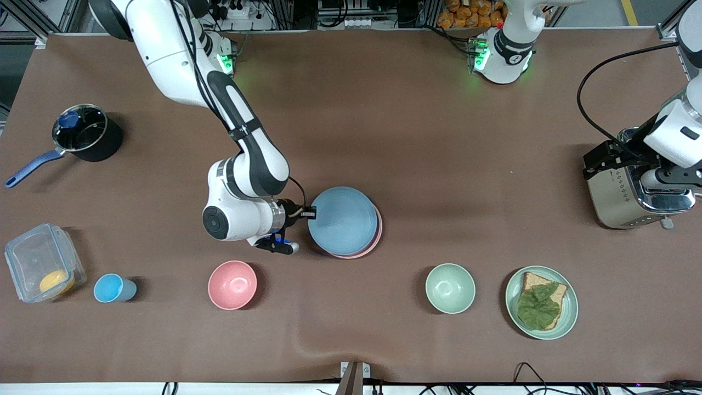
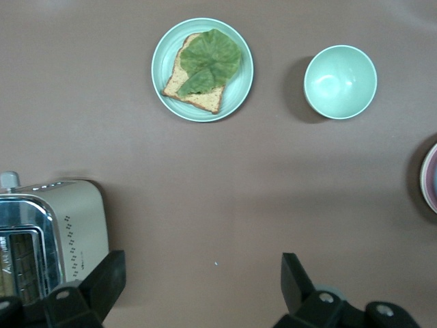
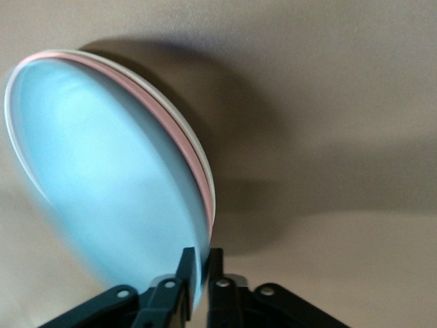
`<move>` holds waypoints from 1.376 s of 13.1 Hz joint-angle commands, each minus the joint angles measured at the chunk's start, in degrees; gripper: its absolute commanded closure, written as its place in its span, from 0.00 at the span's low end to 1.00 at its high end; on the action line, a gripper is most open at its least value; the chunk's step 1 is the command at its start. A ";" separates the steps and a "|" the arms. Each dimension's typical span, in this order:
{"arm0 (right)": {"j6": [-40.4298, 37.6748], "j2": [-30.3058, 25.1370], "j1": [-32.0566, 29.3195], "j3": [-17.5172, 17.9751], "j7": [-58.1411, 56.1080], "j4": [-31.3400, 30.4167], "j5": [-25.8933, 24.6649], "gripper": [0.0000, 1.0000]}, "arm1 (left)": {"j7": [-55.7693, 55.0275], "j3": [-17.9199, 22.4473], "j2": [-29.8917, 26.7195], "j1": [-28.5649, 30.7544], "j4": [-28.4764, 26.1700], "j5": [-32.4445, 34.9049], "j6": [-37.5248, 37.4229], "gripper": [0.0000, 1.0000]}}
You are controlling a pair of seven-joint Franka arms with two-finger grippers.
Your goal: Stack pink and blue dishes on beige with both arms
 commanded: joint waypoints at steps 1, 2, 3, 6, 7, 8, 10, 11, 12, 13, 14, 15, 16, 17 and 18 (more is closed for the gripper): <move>0.17 0.80 1.08 -0.56 0.56 2.01 1.17 0.00 | 0.03 -0.09 -0.04 0.10 0.07 -1.25 -0.83 0.00; 0.08 0.54 0.82 -0.57 0.65 2.10 1.17 0.00 | 0.29 0.00 -0.04 0.19 0.15 -1.25 -1.27 0.00; -0.53 0.19 0.12 -0.65 0.48 3.23 1.08 0.00 | 0.29 0.08 -0.04 0.36 0.16 -1.25 -1.28 0.00; -7.79 -0.96 -5.75 -0.83 -0.22 5.70 0.21 0.00 | 0.21 0.17 -0.04 0.27 0.33 -1.16 -1.36 0.00; -12.01 -1.31 -8.30 -1.09 -0.40 6.49 -0.06 0.00 | 0.21 0.17 -0.04 0.19 0.33 -1.16 -1.36 0.00; -15.36 -2.35 -10.85 -1.35 -0.49 6.67 -1.37 0.00 | 0.21 0.17 0.05 0.19 0.51 -0.99 -1.36 0.00; -18.36 -5.51 -14.64 -1.80 -0.58 6.67 -10.03 0.00 | 0.03 0.17 0.05 0.19 0.51 -0.81 -1.28 0.00; -19.86 -7.01 -16.13 -1.80 -0.66 6.67 -15.13 0.00 | 0.03 0.17 0.05 0.10 0.59 -0.63 -1.28 0.00; -21.44 -8.24 -18.15 -1.71 -1.45 6.67 -18.92 0.00 | 0.03 0.17 0.05 0.01 0.59 -0.63 -1.28 0.00; -22.85 -8.95 -20.09 -1.71 -4.24 6.67 -20.78 0.00 | 0.03 0.17 0.05 0.10 0.59 -0.63 -1.28 0.00; -24.34 -9.57 -22.11 -1.80 -8.62 6.67 -21.33 0.00 | 0.03 0.17 0.05 0.10 0.59 -0.63 -1.36 0.00; -25.05 -10.09 -24.48 -1.88 -12.32 6.67 -21.59 0.00 | 0.03 0.17 0.05 0.10 0.59 -0.63 -1.28 0.00; -25.41 -10.71 -26.85 -1.88 -14.36 6.59 -22.03 0.00 | 0.21 0.17 0.22 0.10 0.59 -0.72 -1.28 0.00; -25.76 -11.32 -28.35 -1.88 -15.59 6.59 -23.95 0.00 | 0.03 0.09 0.23 0.10 0.68 -0.55 -1.36 0.00; -25.85 -12.37 -29.15 -1.80 -16.83 6.59 -27.27 0.00 | -0.06 0.08 0.31 -0.34 0.68 -0.89 -1.28 0.00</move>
